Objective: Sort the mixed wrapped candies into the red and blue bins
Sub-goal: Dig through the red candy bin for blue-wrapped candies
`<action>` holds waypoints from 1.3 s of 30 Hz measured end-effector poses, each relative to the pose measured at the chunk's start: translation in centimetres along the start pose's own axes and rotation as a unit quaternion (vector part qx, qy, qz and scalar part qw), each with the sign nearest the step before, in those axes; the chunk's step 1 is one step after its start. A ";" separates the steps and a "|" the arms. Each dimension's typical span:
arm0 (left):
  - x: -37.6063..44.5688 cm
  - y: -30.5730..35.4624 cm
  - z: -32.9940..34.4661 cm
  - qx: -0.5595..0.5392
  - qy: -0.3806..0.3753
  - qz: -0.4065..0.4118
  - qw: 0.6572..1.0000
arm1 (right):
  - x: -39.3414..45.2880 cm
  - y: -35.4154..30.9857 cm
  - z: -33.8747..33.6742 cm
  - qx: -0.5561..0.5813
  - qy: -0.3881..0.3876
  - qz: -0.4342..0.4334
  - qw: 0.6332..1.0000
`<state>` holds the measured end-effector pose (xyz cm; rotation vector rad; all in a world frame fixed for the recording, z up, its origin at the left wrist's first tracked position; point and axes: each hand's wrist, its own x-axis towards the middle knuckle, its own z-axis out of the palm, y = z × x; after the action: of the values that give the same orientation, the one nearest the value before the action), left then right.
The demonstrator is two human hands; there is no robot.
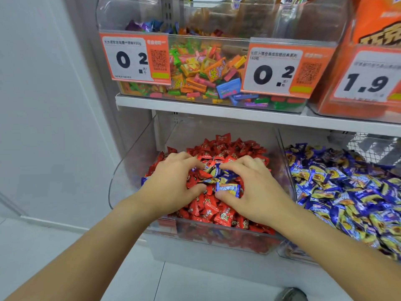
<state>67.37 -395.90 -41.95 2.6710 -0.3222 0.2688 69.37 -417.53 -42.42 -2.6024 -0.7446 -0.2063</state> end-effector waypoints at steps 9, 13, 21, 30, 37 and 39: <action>0.4 0.4 -0.6 -0.075 0.099 -0.054 0.991 | 0.2 0.4 0.0 0.022 0.032 0.009 0.999; 0.3 0.3 -1.1 -0.195 0.117 -0.110 0.968 | 0.5 0.3 -0.4 0.071 0.087 0.002 0.994; 1.8 0.7 -1.7 -0.403 0.181 -0.172 0.880 | 2.4 -1.2 -1.3 0.438 0.108 0.196 0.871; 3.8 0.9 2.1 0.060 -0.017 -0.022 0.998 | 5.2 -0.9 -0.7 0.375 0.090 0.205 0.900; 4.2 0.0 1.7 -0.060 0.070 -0.071 0.993 | 5.3 0.6 -1.8 0.151 0.034 0.147 0.977; 4.2 0.1 1.4 -0.110 0.092 -0.102 0.984 | 5.3 0.2 -1.4 0.073 -0.021 0.122 0.990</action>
<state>71.51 -397.38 -42.16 2.4156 -0.0176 0.3888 73.93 -415.83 -39.89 -2.5343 -0.4318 -0.0236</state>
